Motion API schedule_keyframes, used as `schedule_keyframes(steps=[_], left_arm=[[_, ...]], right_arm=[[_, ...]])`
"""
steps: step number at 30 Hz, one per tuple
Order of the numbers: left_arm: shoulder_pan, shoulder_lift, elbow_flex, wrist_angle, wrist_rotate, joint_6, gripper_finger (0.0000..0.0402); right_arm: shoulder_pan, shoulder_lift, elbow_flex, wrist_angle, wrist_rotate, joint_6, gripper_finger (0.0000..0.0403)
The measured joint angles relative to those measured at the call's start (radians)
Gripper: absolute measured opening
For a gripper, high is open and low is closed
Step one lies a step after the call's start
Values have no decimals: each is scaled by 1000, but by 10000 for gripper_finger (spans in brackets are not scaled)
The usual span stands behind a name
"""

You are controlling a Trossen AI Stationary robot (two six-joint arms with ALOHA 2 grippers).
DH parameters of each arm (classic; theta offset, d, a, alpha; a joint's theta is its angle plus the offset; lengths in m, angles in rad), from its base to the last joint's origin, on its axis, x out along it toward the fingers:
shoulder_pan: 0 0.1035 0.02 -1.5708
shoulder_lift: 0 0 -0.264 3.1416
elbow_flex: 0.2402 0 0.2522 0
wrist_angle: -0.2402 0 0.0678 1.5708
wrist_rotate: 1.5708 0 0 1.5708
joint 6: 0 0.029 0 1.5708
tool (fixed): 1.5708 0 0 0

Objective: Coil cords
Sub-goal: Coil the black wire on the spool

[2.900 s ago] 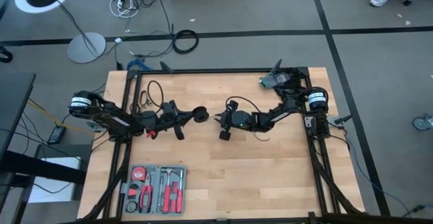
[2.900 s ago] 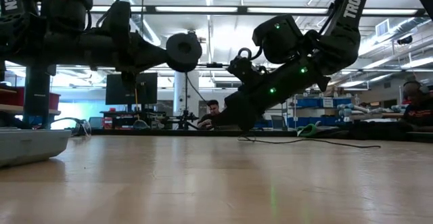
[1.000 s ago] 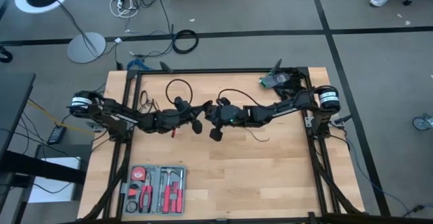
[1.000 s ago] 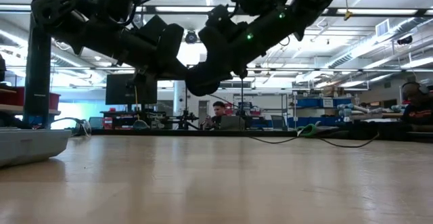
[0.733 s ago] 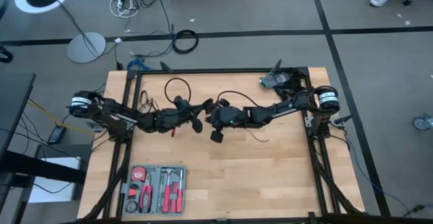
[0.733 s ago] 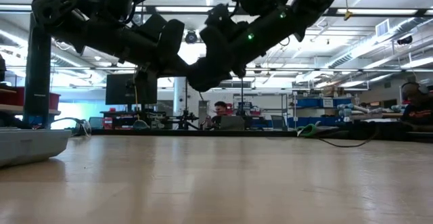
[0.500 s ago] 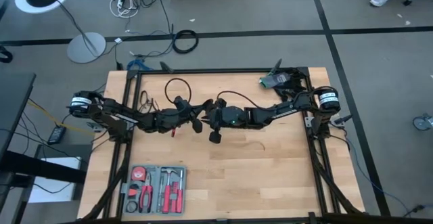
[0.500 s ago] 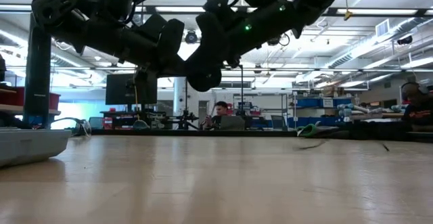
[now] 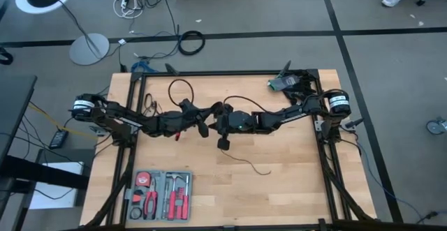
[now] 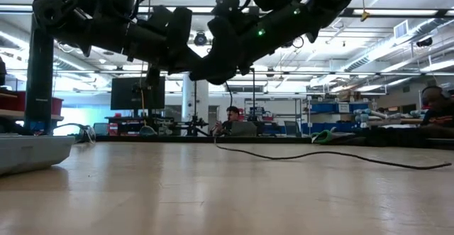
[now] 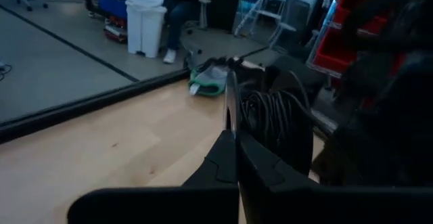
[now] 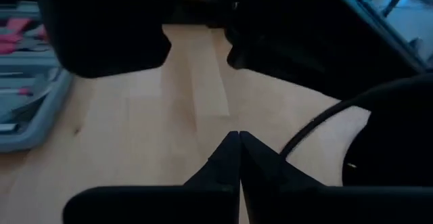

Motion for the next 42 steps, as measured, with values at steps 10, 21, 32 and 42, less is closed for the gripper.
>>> schedule_keyframes(steps=[10,21,32,42], left_arm=[[0,3,-4,-1,-19,5,0],[15,-1,-112,18,-150,-61,0],[17,0,-221,157,-244,-102,0],[16,0,-258,265,-236,-98,0]], right_arm=[[-1,54,0,-11,57,-35,5],[2,16,0,-88,91,-46,74],[15,-8,0,-133,89,-60,107],[-13,4,0,-138,22,44,109]])
